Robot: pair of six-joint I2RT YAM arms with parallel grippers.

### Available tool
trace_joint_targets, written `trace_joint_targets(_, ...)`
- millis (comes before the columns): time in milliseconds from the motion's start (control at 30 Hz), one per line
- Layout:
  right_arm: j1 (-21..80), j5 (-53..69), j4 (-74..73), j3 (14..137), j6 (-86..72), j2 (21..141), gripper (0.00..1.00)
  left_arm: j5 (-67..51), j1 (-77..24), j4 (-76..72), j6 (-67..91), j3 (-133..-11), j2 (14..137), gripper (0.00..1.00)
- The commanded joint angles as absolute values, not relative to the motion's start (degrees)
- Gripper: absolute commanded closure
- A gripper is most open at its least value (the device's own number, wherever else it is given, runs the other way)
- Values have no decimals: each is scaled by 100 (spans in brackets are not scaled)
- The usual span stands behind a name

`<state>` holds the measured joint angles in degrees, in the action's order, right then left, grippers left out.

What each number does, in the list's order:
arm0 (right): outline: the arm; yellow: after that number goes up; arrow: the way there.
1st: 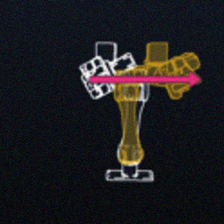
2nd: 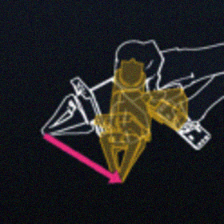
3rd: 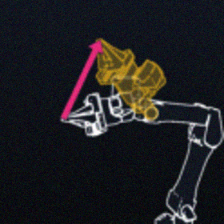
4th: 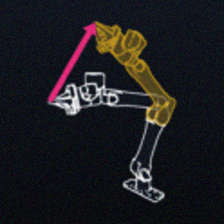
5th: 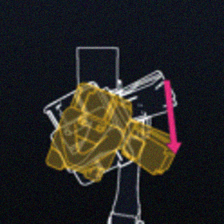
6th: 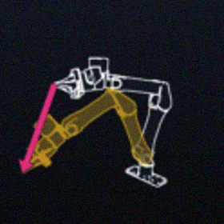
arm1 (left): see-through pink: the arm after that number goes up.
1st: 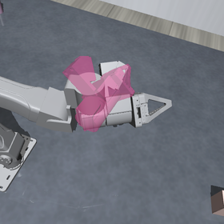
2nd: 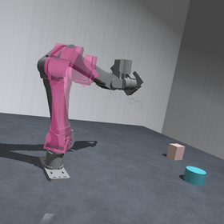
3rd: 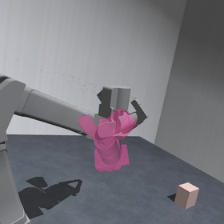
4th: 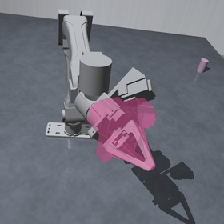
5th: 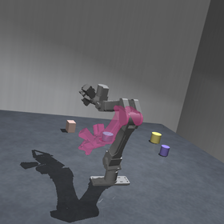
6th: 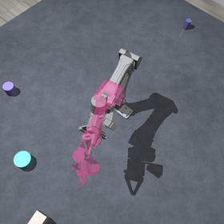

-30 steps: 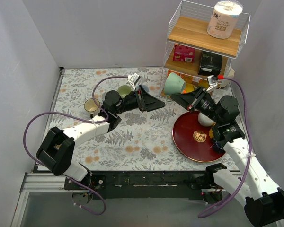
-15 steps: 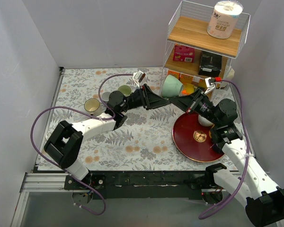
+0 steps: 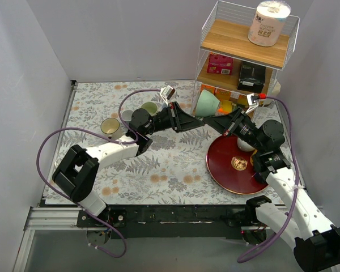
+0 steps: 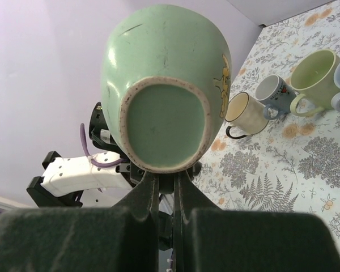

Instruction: Turn the mug right side up

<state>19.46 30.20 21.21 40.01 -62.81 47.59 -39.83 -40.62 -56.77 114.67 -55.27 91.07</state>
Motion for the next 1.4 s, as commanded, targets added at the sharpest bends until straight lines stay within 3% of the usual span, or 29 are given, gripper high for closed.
trace_joint_targets(0,1986,3199,2242,4122,-6302,4667,99,-3709,-4104,-5003,10733,-5651,8772,100)
trace_joint_targets(67,1995,3182,2032,4175,-6223,4676,99,-3561,-4113,-4782,10548,-5651,8684,100)
trace_joint_targets(133,1995,3155,1864,4210,-6127,4676,85,-3394,-4113,-4317,10223,-5669,8535,100)
trace_joint_targets(167,1995,3103,1663,4227,-6091,4667,56,-3210,-4113,-4133,10091,-5678,8465,100)
trace_joint_targets(200,1995,3050,1531,4236,-6030,4641,38,-3060,-4113,-3739,9933,-5678,8325,100)
trace_joint_targets(267,1995,2875,1067,4271,-5837,4518,12,-2535,-4113,-3237,9380,-5722,8113,100)
trace_joint_targets(333,1986,2804,295,4368,-5600,4439,5,-2112,-4113,-2271,8741,-5818,7798,100)
trace_joint_targets(533,1986,2251,-1394,4500,-5045,4333,2,-143,-4113,-117,7551,-5889,7146,100)
trace_joint_targets(667,1986,1978,-1679,4430,-5080,4359,1,1148,-4113,1130,7146,-5600,6699,100)
trace_joint_targets(967,1986,1593,-2363,4438,-5256,4737,1,3767,-4104,2818,7593,-4940,6284,100)
trace_joint_targets(1067,1986,1232,-2952,4710,-5116,4992,1,4278,-4104,3530,8330,-4896,6468,100)
trace_joint_targets(1367,1960,1002,-3260,4852,-5045,5212,1,4342,-4096,4174,9930,-4596,7241,100)
